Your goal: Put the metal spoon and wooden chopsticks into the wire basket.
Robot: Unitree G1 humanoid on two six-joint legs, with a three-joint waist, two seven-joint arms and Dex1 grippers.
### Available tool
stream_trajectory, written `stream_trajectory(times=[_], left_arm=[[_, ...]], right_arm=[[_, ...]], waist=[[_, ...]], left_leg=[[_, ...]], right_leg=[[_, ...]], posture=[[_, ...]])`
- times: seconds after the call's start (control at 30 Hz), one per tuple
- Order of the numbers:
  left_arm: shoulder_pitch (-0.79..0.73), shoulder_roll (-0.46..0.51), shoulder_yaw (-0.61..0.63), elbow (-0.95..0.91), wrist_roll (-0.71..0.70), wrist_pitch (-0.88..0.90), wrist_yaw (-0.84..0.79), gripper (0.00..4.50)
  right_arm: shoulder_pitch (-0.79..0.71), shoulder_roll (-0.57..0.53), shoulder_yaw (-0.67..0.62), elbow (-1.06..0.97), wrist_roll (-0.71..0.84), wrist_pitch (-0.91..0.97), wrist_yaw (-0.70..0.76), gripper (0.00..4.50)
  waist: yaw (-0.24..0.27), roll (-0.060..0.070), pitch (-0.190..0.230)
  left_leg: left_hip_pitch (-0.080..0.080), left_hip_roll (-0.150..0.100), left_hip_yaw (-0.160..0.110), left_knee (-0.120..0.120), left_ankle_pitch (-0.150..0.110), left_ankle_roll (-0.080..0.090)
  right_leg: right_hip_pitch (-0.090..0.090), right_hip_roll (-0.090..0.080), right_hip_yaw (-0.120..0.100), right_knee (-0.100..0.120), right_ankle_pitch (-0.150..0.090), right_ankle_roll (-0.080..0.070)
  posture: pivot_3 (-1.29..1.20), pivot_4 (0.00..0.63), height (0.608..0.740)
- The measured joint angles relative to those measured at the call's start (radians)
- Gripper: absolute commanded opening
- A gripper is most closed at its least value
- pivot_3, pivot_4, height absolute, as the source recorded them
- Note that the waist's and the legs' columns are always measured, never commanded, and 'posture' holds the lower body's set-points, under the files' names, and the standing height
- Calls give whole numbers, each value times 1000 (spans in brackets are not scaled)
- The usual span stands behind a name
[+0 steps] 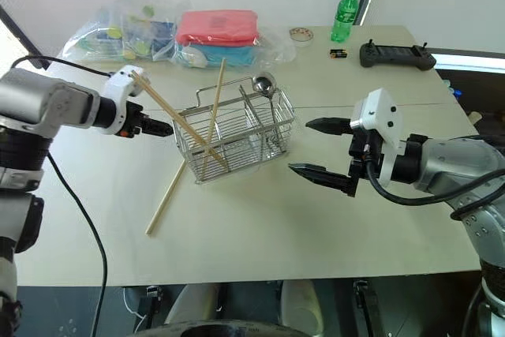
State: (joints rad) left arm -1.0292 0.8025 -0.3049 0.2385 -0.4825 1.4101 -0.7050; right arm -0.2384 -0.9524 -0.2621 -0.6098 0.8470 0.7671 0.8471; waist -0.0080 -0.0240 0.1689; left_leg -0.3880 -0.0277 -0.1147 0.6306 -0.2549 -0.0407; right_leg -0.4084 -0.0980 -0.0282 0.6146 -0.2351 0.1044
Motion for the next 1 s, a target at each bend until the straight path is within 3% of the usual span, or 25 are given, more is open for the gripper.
stream_trajectory(times=[0.3, 0.7, 1.0], left_arm=[[-24, -50, -114, 4, 56, 6, -31, 3556], [-2, -118, -124, 16, 113, -4, -29, 3556], [6, -113, -109, 120, 171, -91, -33, 3556]], right_arm=[[95, -5, -10, -70, -8, -19, 8, 4500], [124, -8, -48, -96, 1, -30, -1, 4500], [126, -9, -62, -97, 22, -29, -17, 4500]], waist=[[0, 0, 0], [21, 0, 0], [20, 0, 0]], left_leg=[[1, 0, 0, 0, 0, 0], [1, 0, 0, 1, 0, 0], [1, 0, 0, 2, 0, 0]], right_leg=[[1, 0, 0, 0, 0, 0], [2, -1, 0, 0, 0, 0], [2, -1, 0, 0, 0, 0]], posture=[[0, 150, 692], [0, 150, 692], [0, 150, 692]])
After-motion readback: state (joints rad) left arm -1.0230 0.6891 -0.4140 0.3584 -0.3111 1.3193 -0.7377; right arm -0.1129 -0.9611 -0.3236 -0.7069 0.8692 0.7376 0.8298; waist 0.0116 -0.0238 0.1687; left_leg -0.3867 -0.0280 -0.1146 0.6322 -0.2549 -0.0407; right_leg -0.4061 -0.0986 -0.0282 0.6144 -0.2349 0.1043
